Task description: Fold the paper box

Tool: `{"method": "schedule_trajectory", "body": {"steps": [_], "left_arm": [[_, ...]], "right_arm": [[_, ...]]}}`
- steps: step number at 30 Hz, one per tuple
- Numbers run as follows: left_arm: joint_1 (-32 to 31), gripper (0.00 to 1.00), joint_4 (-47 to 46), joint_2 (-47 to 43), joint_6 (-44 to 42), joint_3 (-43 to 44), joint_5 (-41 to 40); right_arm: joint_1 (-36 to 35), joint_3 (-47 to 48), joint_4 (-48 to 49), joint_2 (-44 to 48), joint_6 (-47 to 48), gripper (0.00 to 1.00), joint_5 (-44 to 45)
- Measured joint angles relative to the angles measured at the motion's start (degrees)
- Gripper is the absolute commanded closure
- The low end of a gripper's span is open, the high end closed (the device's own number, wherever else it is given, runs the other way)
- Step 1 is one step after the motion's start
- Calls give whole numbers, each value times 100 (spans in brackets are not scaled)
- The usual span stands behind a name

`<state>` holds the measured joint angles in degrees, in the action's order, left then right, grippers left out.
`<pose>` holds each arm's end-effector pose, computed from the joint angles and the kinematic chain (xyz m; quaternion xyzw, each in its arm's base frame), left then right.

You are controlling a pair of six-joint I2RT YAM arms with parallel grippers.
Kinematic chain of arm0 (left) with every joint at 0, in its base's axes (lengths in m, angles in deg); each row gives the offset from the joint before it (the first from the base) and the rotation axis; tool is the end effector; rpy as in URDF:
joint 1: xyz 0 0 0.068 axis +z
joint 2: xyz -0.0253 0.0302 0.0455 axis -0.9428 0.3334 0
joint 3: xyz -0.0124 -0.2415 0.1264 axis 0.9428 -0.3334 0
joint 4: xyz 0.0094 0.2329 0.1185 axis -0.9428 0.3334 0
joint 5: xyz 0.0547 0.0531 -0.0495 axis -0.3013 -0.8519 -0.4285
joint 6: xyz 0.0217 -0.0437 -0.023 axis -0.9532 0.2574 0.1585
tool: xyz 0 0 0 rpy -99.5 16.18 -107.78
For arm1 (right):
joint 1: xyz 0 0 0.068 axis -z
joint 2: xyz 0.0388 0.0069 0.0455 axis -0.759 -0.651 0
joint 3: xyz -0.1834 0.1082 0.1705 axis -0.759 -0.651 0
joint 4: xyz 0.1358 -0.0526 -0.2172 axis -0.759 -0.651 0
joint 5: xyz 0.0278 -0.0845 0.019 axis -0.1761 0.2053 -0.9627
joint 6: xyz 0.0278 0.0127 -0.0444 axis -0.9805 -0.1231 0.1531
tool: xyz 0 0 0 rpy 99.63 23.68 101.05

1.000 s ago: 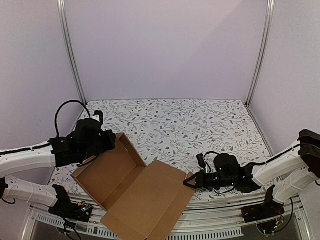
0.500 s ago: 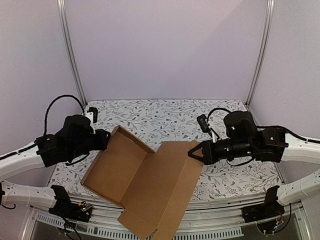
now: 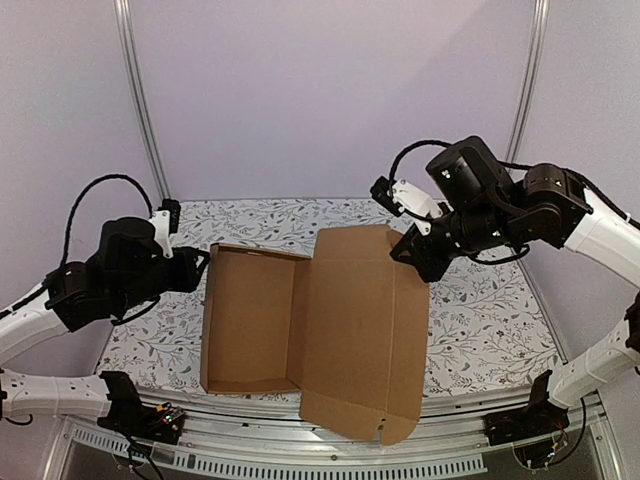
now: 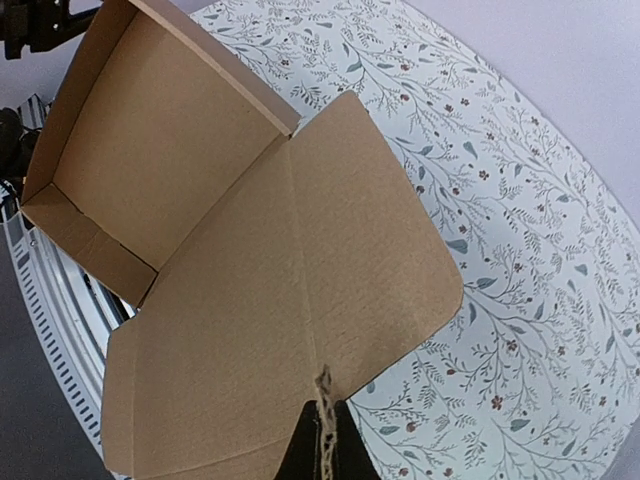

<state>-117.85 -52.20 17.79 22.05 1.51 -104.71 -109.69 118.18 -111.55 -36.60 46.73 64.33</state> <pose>0.1317 -0.1208 0.3049 0.0081 0.8473 -0.1727 0.5022 0.1383 0.2319 0.3876 -0.3938 0.8356 0.1470 0.3536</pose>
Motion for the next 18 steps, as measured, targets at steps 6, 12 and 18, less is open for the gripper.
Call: {"method": "schedule_trajectory", "body": {"steps": [6, 12, 18], "left_arm": [[0, 72, 131, -26, -127, 122, 35], [0, 71, 160, -114, -179, 133, 46], [0, 71, 190, -278, -236, 133, 35]], "right_arm": [[0, 1843, -894, -715, 1220, 100, 452], [0, 2728, -1303, -1147, 2098, 100, 671], [-4, 2883, -1362, -1239, 3180, 100, 938]]}}
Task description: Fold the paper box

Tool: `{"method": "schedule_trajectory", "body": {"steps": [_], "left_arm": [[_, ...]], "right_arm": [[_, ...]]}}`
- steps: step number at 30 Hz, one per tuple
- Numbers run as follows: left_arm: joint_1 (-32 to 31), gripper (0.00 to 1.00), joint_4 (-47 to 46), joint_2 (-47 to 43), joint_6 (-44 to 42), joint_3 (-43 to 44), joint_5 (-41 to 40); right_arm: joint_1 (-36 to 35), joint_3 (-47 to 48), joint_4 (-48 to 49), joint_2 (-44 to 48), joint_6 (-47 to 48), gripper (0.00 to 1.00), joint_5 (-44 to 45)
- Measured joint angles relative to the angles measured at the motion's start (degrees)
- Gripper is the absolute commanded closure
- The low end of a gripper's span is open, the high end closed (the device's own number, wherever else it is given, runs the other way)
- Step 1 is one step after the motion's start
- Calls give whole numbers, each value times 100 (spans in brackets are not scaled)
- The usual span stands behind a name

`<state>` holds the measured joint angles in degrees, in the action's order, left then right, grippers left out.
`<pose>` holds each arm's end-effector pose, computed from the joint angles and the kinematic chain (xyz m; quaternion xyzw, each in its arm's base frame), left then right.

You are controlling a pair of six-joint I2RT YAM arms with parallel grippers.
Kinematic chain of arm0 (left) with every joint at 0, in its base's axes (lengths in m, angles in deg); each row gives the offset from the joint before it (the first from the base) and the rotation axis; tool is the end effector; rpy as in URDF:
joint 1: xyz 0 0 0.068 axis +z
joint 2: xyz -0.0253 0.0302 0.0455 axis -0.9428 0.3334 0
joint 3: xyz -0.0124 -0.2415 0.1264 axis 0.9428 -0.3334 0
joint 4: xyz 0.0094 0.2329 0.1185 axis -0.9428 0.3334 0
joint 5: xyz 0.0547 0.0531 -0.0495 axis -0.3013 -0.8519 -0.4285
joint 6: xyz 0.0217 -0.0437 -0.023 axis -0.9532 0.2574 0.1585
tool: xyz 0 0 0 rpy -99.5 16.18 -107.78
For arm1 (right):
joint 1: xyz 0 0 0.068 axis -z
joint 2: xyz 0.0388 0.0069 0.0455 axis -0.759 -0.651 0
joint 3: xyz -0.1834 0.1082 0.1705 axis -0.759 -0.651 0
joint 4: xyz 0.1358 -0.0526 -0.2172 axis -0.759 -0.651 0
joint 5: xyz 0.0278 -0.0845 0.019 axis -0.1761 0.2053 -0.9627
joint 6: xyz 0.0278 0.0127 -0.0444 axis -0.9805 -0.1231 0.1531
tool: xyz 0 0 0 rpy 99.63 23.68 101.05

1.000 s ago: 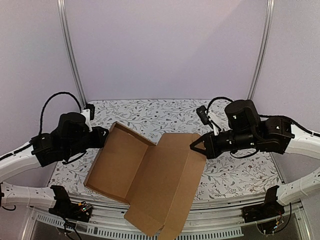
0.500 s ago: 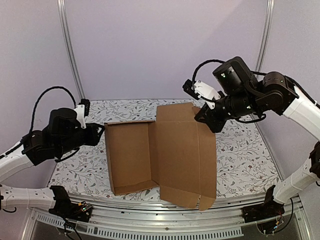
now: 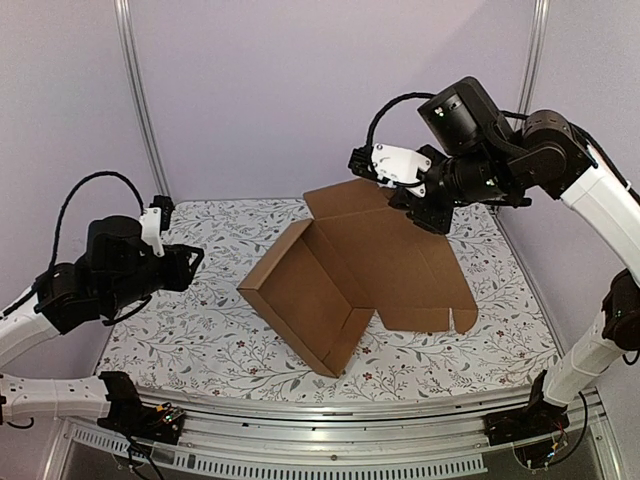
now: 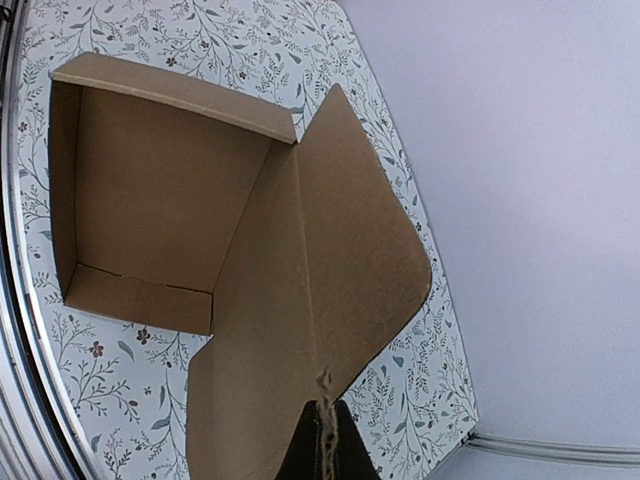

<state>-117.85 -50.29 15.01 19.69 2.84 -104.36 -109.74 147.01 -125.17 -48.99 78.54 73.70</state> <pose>0.1239 -0.1126 0.3170 0.0222 0.8382 -0.1761 0.5156 0.1543 0.2490 0.4615 -0.5705 0.7054 -0.0200 0.4202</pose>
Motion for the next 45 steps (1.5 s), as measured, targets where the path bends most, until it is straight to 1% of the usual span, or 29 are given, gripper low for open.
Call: {"method": "schedule_trajectory", "body": {"steps": [5, 10, 16, 17, 21, 24, 26, 30, 34, 41, 45], "left_arm": [[-2, 71, 48, -85, -13, 0, -4], [0, 71, 81, -144, -11, -2, -20], [0, 71, 98, -170, -9, -13, -15], [0, 71, 109, -175, -7, -13, -15], [0, 71, 131, -210, -2, -42, -15], [0, 71, 140, -210, 15, -68, -15], [0, 71, 155, -208, 17, -70, -15], [0, 71, 162, -173, 20, -72, -15], [0, 70, 170, -87, 17, -79, -15], [0, 66, 166, -37, 15, -122, -17], [0, 58, 133, 105, 11, -168, 96]], "right_arm": [[-2, 358, -31, -111, 748, 100, 195], [-2, 688, -72, -256, 1239, 100, 219], [-2, 1115, -321, -925, 1561, 100, 232], [-2, 1139, -339, -1064, 1589, 99, 238], [-22, 1215, -310, -1456, 1694, 92, 269], [-24, 1311, -428, -1665, 1707, 84, 269], [-24, 1390, -437, -1808, 1729, 76, 264], [-42, 1403, -413, -2006, 1727, 55, 238], [-76, 1403, -372, -2111, 1725, 42, 205], [-153, 1403, -341, -2109, 1644, 34, 28], [-153, 1241, -249, -1993, 1567, 33, -57]]}}
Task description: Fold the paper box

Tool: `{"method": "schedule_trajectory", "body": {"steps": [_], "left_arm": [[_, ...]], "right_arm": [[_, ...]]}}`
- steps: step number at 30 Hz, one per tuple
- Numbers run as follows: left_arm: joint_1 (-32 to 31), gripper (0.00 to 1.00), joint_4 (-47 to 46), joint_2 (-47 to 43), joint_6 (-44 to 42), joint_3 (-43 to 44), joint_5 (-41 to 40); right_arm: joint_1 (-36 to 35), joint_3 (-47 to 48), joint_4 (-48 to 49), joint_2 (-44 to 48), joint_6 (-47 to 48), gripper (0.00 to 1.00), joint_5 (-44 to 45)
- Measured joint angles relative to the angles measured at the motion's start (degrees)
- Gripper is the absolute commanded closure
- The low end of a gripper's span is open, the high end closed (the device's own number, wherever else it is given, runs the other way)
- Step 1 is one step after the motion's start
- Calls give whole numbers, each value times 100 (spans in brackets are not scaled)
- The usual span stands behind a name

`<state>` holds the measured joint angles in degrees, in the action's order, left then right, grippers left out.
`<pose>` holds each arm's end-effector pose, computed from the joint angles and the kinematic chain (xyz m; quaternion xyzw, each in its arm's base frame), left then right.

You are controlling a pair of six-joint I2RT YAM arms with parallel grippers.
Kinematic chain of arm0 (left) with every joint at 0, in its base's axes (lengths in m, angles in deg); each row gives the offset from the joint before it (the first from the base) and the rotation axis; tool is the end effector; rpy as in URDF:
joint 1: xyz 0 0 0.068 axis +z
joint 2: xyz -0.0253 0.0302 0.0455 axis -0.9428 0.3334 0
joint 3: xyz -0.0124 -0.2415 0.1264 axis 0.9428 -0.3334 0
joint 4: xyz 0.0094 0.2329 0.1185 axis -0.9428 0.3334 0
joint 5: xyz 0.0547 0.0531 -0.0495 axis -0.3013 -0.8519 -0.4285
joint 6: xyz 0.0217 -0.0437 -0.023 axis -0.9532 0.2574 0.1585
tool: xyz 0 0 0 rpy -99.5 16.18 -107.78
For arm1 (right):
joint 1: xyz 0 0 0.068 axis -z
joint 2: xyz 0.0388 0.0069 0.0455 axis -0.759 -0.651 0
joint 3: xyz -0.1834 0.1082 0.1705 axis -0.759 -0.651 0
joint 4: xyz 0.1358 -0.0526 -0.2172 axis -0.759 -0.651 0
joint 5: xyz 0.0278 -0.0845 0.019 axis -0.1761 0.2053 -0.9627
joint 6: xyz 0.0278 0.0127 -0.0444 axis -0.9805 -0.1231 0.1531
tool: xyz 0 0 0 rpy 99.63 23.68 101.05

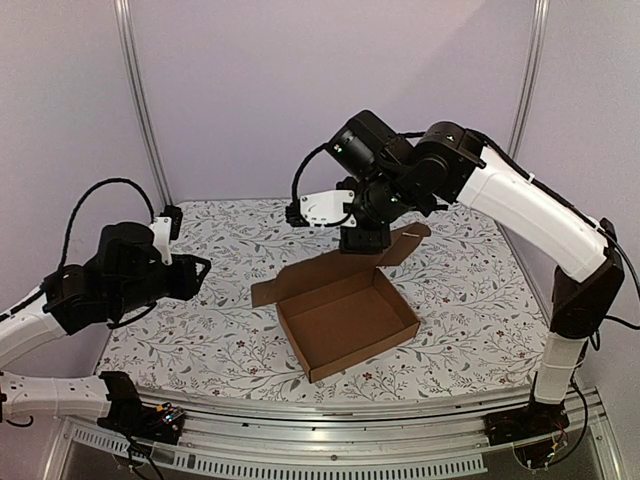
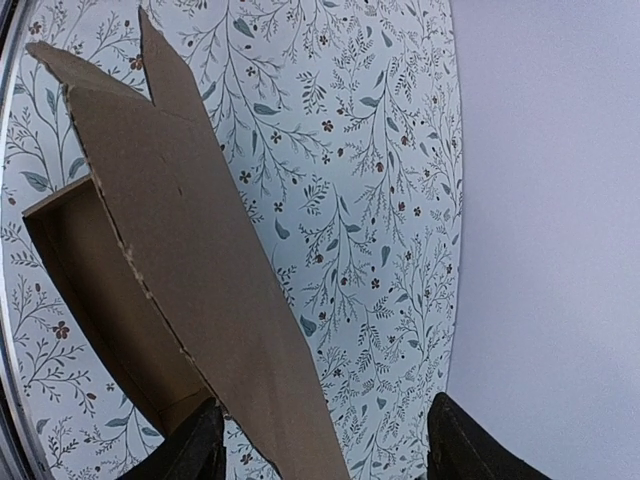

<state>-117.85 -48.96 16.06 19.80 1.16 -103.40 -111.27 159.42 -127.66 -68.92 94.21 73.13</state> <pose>0.1255 -0.1152 0.3021 0.0348 0.8556 -0.1613 0.4907 0.1922 0.3372 0.4071 -0.7034 0.6205 -0.0863 0.3357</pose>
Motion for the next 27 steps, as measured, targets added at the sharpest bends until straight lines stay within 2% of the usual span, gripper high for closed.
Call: {"method": "schedule_trajectory", "body": {"steps": [8, 16, 21, 27], "left_arm": [[0, 36, -485, 168, -133, -376, 1075], [-2, 31, -1113, 396, -247, -874, 2277], [-2, 27, -1344, 332, -293, -1093, 2601], [-81, 23, -1412, 492, -275, -1134, 2669]], "right_arm": [[0, -944, 385, 610, -153, 30, -50], [13, -1335, 693, 699, -249, 30, -149], [90, -1469, 831, 728, -330, 30, -166], [393, -2232, 1069, 1139, -638, 28, -87]]}}
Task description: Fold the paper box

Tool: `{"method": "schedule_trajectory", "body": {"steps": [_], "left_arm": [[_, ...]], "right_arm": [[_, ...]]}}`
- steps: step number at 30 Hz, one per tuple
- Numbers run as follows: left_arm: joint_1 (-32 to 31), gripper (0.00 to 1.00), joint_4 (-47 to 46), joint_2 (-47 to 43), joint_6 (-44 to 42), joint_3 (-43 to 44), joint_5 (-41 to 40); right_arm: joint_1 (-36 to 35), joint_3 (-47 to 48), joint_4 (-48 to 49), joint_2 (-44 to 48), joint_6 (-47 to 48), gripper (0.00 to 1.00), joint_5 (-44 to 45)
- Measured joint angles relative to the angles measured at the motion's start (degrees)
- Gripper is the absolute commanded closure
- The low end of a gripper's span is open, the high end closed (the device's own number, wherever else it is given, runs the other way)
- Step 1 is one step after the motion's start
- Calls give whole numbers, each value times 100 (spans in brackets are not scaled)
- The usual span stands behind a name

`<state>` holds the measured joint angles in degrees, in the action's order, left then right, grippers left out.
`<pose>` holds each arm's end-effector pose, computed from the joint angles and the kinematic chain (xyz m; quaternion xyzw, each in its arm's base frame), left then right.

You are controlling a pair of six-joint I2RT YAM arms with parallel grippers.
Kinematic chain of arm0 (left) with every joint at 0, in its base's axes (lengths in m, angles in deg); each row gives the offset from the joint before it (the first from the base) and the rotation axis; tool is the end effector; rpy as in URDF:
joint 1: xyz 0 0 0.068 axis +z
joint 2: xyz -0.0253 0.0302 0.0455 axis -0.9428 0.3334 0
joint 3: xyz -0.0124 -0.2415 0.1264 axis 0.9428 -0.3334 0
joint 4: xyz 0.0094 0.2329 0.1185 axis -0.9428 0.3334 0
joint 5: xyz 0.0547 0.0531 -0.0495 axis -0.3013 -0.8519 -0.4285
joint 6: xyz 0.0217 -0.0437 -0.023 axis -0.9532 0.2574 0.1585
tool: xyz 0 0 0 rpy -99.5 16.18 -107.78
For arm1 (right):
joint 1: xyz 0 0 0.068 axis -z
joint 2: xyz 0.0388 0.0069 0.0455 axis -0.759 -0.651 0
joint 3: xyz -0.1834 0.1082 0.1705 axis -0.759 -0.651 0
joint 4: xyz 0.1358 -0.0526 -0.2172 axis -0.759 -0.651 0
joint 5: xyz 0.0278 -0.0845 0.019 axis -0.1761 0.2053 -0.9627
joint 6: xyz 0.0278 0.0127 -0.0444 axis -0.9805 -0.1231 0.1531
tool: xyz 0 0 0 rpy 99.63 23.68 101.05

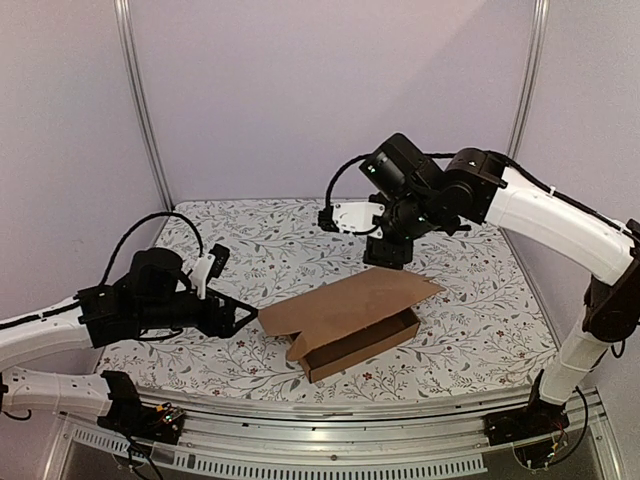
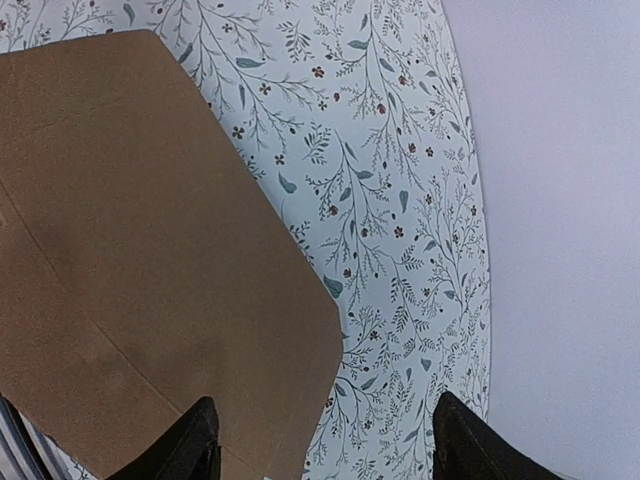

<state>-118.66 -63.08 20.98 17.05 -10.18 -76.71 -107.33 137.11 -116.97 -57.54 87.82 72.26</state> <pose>0.1272 -0.1449 0.2415 0.1787 0.8590 -0.3095 0.3667 0.1984 0.2977 0.3755 -0.6478 0.6806 -0.0725 0.3345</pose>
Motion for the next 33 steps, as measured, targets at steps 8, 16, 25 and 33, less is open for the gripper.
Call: {"method": "schedule_trajectory", "body": {"steps": [8, 16, 25, 33], "left_arm": [[-892, 14, 337, 7, 0, -109, -850], [-1829, 13, 507, 125, 66, -284, -1775], [-2955, 14, 232, 798, -525, -284, -3126], [-3272, 30, -348, 1268, -1488, -175, -4450]], "right_arm": [[424, -1672, 682, 1353, -717, 22, 214], [732, -2841, 1401, 2406, -1394, 18, 190], [955, -3442, 2046, 2625, -1971, 17, 48], [964, -3923, 2251, 2957, -2315, 16, -111]]}}
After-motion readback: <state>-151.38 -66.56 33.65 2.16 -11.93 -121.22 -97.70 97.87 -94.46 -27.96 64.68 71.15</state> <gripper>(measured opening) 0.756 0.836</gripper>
